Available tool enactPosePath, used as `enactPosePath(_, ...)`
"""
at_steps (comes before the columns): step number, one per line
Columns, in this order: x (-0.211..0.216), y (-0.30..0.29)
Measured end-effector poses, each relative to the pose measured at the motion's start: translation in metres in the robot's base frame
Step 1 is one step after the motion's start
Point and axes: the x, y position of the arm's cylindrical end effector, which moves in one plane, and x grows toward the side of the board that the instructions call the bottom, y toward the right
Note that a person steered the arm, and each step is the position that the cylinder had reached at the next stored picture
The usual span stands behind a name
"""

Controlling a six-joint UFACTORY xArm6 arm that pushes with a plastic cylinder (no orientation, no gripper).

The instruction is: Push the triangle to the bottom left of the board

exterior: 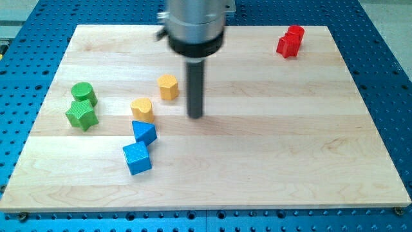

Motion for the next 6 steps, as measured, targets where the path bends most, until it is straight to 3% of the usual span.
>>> enactPosePath(1,0.027,-0.069)
enactPosePath(3,0.061,0.001)
enactPosePath(6,0.073,-0.160)
